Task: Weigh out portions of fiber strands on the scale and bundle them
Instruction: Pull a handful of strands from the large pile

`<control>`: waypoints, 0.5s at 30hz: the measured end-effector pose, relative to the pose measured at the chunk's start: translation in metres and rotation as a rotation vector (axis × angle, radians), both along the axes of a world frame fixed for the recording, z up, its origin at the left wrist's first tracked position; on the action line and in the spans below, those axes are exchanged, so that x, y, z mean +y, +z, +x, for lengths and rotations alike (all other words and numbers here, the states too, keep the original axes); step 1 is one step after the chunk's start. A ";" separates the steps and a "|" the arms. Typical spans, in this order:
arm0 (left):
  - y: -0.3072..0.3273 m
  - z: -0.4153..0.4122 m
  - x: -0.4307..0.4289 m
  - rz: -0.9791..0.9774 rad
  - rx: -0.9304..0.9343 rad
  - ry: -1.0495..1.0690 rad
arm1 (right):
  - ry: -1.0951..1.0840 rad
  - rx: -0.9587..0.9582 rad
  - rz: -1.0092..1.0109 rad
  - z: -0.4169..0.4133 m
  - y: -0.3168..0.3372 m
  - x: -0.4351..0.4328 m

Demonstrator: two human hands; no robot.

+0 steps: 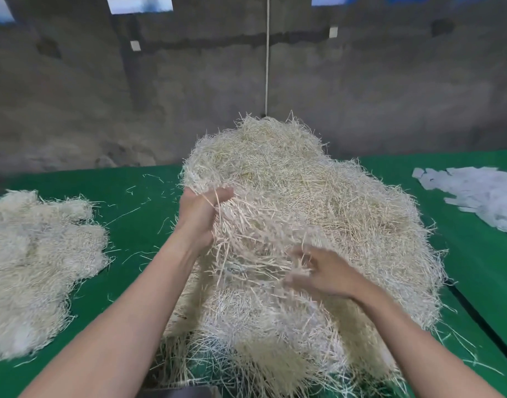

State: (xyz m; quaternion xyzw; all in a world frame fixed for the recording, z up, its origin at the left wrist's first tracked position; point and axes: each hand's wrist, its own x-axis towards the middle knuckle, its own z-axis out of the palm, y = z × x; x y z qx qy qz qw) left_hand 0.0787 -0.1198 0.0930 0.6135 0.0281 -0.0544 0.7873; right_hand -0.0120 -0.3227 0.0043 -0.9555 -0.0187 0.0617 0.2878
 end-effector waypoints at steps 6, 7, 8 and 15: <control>-0.002 -0.011 -0.013 0.107 -0.020 -0.124 | -0.151 -0.389 0.283 0.005 0.068 0.020; 0.001 -0.014 -0.016 0.130 -0.036 -0.154 | -0.083 -0.243 0.271 0.010 0.064 0.030; 0.005 -0.015 -0.017 0.150 -0.054 -0.187 | -0.048 -0.107 0.239 0.016 0.057 0.037; -0.016 0.014 -0.006 0.299 -0.056 -0.167 | -0.461 0.002 0.761 0.045 0.043 -0.008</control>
